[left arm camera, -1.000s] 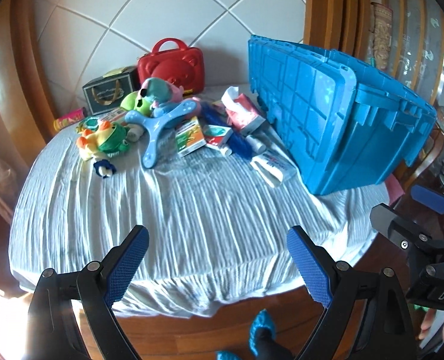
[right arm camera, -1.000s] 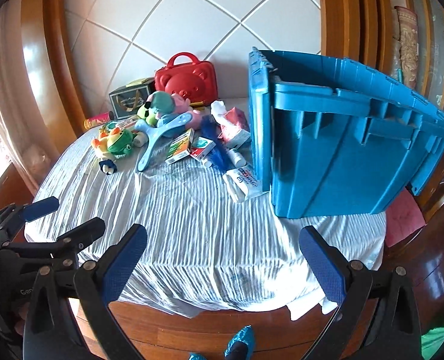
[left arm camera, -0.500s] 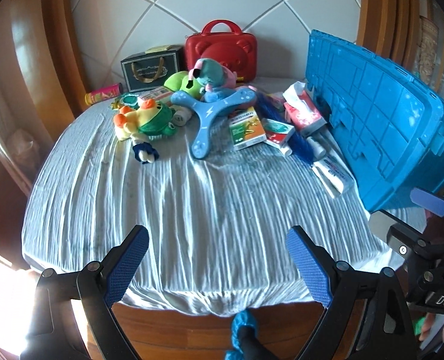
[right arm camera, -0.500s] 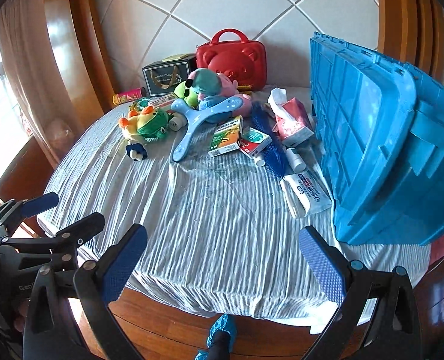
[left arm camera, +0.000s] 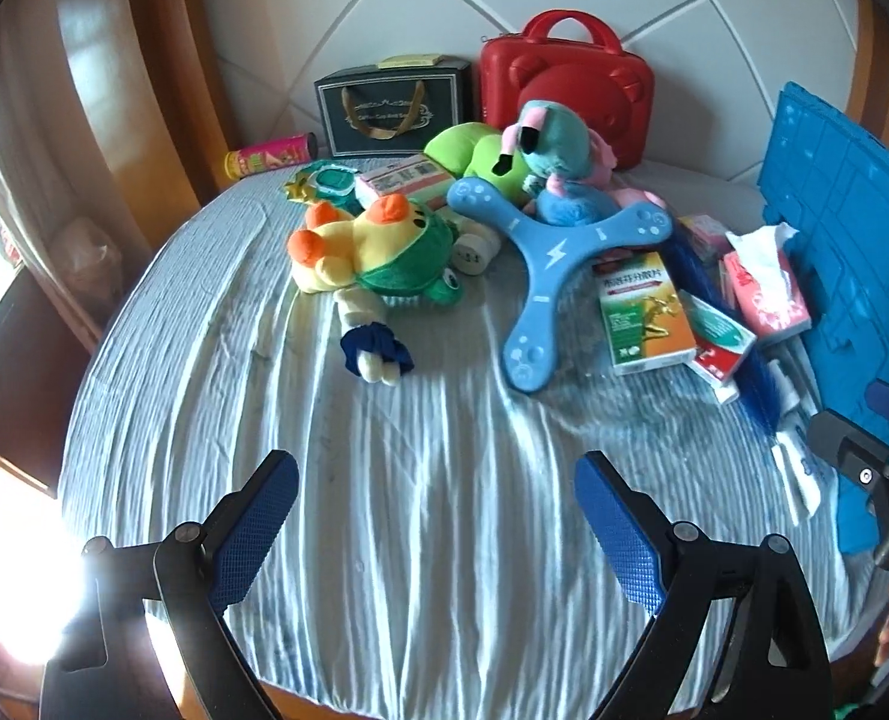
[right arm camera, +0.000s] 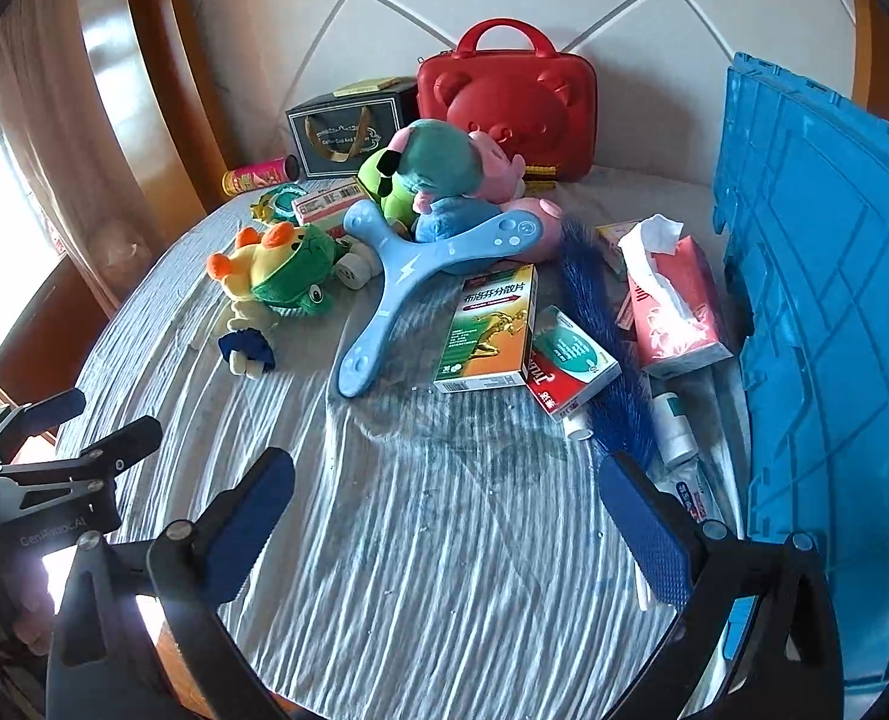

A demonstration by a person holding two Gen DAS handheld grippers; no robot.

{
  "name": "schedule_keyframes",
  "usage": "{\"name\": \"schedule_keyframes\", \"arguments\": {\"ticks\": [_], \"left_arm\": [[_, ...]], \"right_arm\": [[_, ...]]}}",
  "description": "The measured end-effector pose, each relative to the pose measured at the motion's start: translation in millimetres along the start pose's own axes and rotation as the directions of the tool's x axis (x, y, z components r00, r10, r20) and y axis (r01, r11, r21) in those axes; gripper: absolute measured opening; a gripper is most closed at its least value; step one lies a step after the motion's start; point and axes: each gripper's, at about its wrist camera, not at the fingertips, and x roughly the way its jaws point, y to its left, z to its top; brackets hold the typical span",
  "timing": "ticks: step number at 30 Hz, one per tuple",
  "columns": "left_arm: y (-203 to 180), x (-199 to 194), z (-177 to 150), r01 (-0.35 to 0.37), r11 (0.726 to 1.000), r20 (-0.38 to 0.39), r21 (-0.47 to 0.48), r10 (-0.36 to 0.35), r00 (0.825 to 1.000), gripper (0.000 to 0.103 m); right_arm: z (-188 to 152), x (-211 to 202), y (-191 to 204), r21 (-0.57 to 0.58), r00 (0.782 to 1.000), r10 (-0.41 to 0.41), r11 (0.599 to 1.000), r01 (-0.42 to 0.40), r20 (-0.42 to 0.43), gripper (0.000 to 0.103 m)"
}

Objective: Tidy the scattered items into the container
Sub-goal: 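Move both tools back over the items on the bed, then grasp the white bear plush with the left tool while the right tool grasps the Buluofen box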

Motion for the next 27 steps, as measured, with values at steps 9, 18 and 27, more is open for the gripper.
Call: {"name": "schedule_keyframes", "arguments": {"ticks": [9,18,27], "left_arm": [[42.3,105.7,45.9,-0.055,0.998,-0.118,-0.024,0.051,0.992,0.094],[57.2,193.7,74.0,-0.033,0.999,-0.217,-0.006,0.031,0.976,0.094],[55.1,239.6,81.0,-0.008,1.000,-0.272,-0.002,0.008,0.962,0.094]], "right_arm": [[36.5,80.2,-16.4,0.096,0.994,-0.067,0.992,0.076,-0.087,0.103],[70.6,158.9,-15.9,0.089,0.971,-0.166,0.979,0.183,-0.173,0.103],[76.1,221.0,-2.7,-0.026,0.929,-0.277,0.960,0.279,-0.245,0.103]]}}
